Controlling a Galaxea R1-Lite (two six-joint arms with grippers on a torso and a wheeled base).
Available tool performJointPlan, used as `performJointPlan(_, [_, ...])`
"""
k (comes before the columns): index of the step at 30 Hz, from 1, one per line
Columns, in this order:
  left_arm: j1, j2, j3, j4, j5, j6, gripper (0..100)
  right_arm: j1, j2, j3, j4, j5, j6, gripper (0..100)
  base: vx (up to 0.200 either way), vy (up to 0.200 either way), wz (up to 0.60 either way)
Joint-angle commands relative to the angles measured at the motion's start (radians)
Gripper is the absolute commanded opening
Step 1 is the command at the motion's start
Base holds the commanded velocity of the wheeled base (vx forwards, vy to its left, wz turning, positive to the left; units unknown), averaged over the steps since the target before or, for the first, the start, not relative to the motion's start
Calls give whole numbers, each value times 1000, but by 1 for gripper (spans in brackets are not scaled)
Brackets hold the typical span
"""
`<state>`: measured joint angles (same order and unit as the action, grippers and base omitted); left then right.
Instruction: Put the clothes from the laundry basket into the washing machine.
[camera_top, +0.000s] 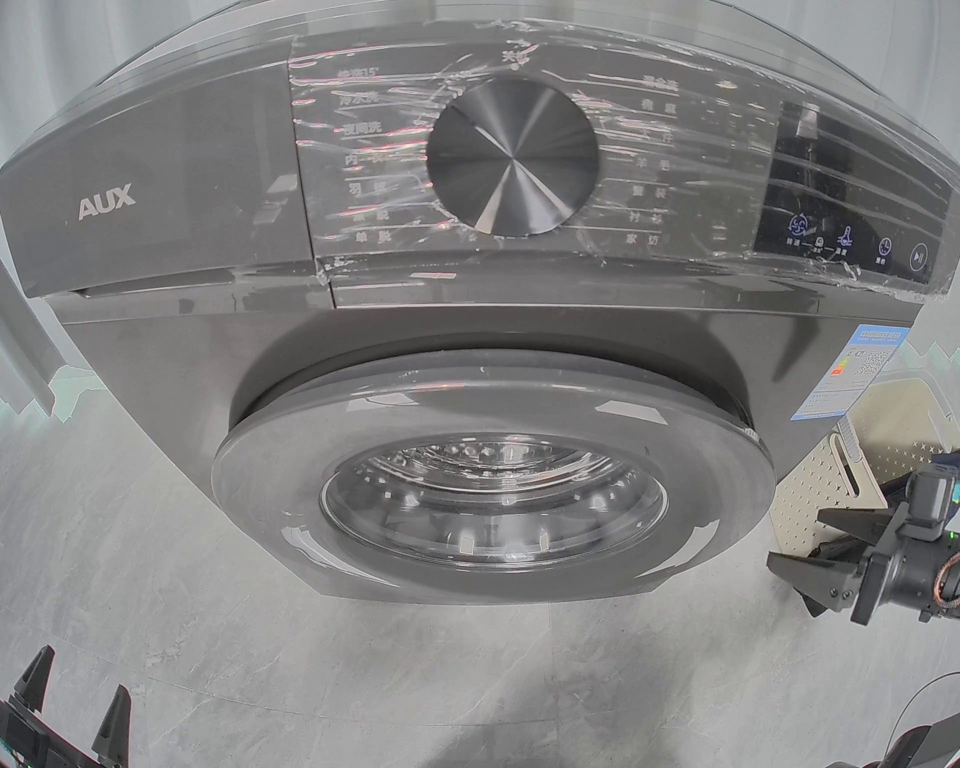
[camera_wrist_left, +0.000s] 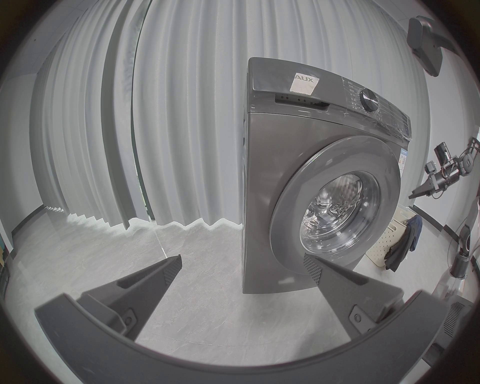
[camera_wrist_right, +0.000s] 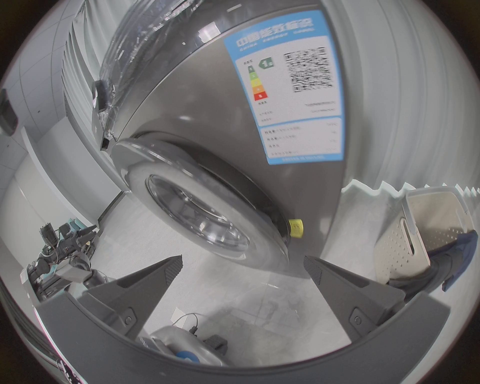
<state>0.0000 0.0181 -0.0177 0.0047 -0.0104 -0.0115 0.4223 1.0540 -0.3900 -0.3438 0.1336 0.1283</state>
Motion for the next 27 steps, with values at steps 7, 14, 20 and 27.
performJointPlan(7, [0,-18,15,0,0,-2,100,33,267,-61,-176,-23,1,100,0,0,0])
performJointPlan(14, [0,-18,15,0,0,-2,100,64,311,-63,-221,-20,1,100,0,0,0])
performJointPlan(20, [0,-18,15,0,0,-2,100,93,296,-32,-224,-26,1,100,0,0,0])
performJointPlan(27, [0,-18,15,0,0,-2,100,105,204,54,-216,-26,-35,100,0,0,0])
